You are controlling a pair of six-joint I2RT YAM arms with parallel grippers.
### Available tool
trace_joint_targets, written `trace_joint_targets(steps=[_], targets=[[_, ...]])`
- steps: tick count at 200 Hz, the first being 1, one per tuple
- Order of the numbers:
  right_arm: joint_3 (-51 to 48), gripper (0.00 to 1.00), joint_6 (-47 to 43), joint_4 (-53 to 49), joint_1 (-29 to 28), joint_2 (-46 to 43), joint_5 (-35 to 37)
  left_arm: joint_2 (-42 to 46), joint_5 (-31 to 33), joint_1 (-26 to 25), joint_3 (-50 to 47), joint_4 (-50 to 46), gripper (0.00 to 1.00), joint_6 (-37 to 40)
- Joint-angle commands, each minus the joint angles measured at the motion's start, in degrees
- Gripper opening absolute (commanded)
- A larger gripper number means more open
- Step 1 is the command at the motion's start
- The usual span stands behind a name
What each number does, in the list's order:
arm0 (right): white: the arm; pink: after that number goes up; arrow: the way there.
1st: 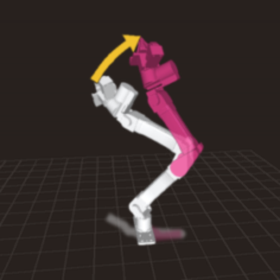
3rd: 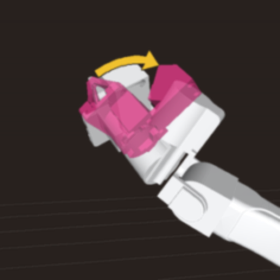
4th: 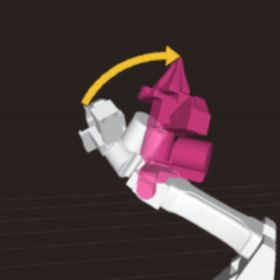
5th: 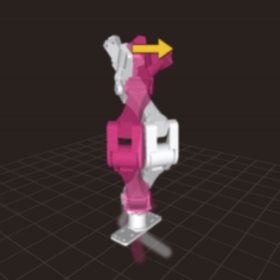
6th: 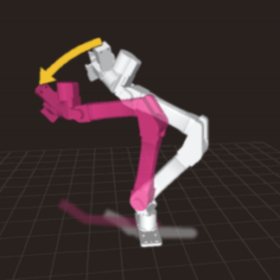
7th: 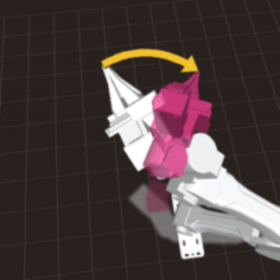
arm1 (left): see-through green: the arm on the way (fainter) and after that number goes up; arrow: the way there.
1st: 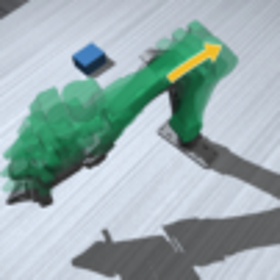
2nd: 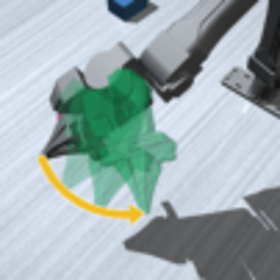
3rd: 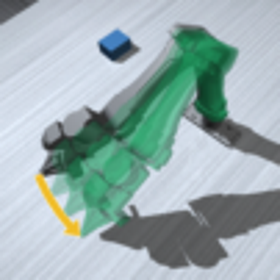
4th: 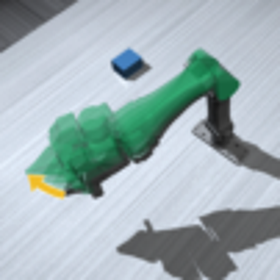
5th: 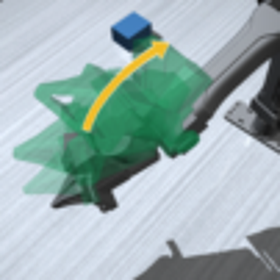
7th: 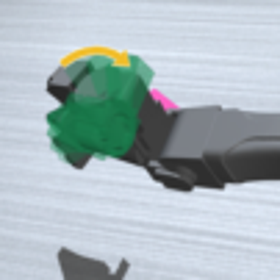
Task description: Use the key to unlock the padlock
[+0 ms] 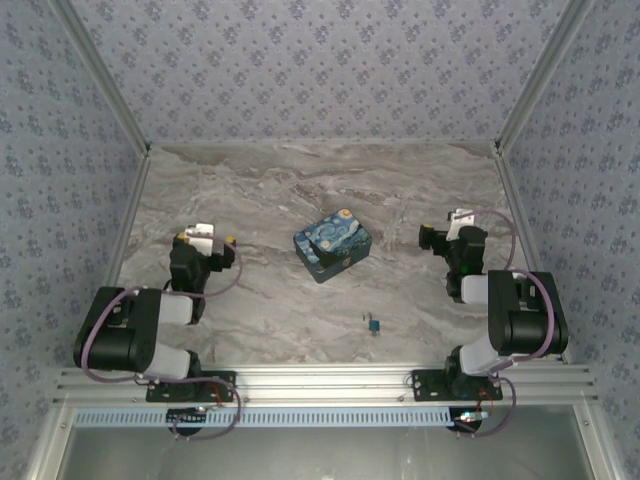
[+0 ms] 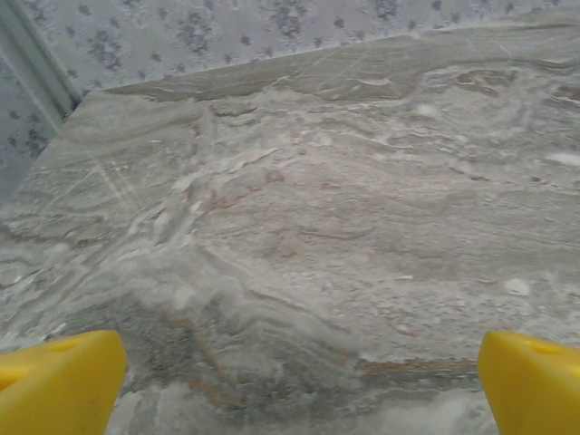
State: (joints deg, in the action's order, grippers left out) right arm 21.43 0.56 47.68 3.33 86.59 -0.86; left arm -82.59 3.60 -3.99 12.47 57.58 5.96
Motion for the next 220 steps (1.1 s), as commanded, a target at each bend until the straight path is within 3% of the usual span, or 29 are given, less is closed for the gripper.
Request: trace_joint_targets(steps=[1,30,46,59,220], targets=[[0.51,1.00,-0.70,-1.10,-0.15,0.49,0.93,-4.67,-4.05,2.07,0.16,8.74,1.00,-2.67],[0.61,1.00,-0.71,-1.10,-0.14,0.48,0.86,-4.74,-4.84,3.09,4.40,1.09,0.99,-3.67],[0.57,1.00,-0.73,-1.19,-0.11,0.50,0.86,-5.01,-4.85,4.64,10.76,-10.71,1.00,-5.57],[0.65,1.00,-0.73,-1.34,-0.16,0.53,0.96,-5.13,-5.81,7.14,10.80,-10.55,0.99,-8.54],[1.17,1.00,-1.85,-2.24,-1.37,0.60,2.16,-5.26,-4.72,6.56,11.00,-10.65,0.99,-8.09]])
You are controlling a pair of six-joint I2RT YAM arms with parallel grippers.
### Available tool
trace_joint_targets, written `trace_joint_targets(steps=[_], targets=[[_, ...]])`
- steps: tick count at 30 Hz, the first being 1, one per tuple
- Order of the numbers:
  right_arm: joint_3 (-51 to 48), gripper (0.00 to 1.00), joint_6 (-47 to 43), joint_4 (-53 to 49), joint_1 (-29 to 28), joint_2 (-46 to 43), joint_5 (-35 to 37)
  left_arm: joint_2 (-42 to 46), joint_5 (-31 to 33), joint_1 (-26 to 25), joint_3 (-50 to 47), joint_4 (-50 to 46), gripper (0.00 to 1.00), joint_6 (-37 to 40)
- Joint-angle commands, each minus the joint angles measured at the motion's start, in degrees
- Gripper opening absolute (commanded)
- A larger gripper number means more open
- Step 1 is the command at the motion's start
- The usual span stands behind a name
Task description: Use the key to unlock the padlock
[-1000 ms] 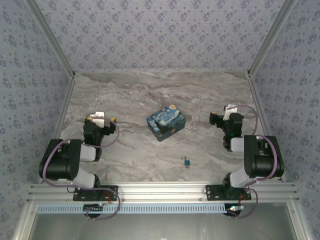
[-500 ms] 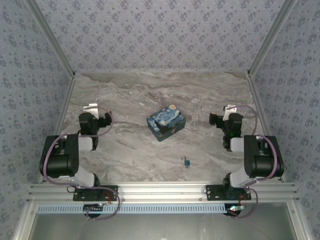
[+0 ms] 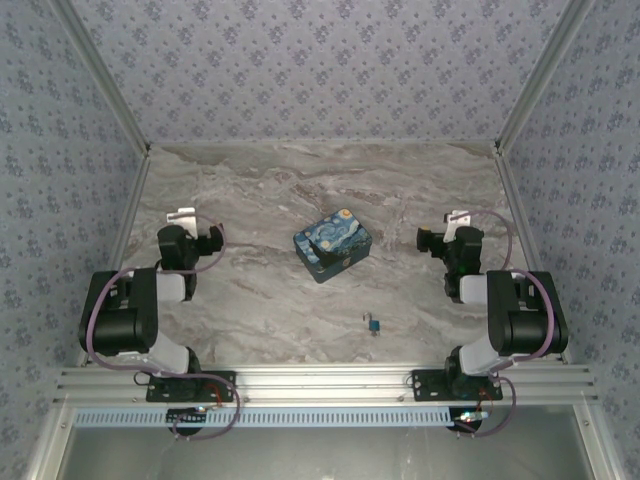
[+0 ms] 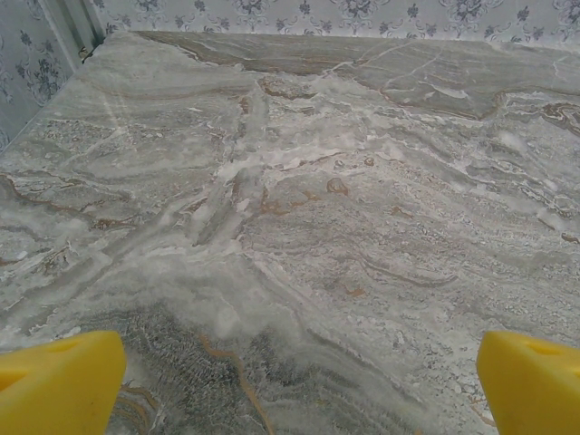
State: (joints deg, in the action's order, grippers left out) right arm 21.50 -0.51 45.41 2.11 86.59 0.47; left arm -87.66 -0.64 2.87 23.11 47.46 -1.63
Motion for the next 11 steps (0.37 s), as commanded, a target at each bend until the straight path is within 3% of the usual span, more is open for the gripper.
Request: trace_joint_targets(steps=[1,11], targets=[[1.14,1.00,-0.79,0.03,-0.12,0.60,0.79,-0.21,-0.49,-0.27,0.35,-0.53,0.99,-0.49],[1.13,1.00,-0.88,0.03,-0.21,0.58,1.02,-0.15,-0.40,-0.32,0.35,-0.53,0.99,-0.44]])
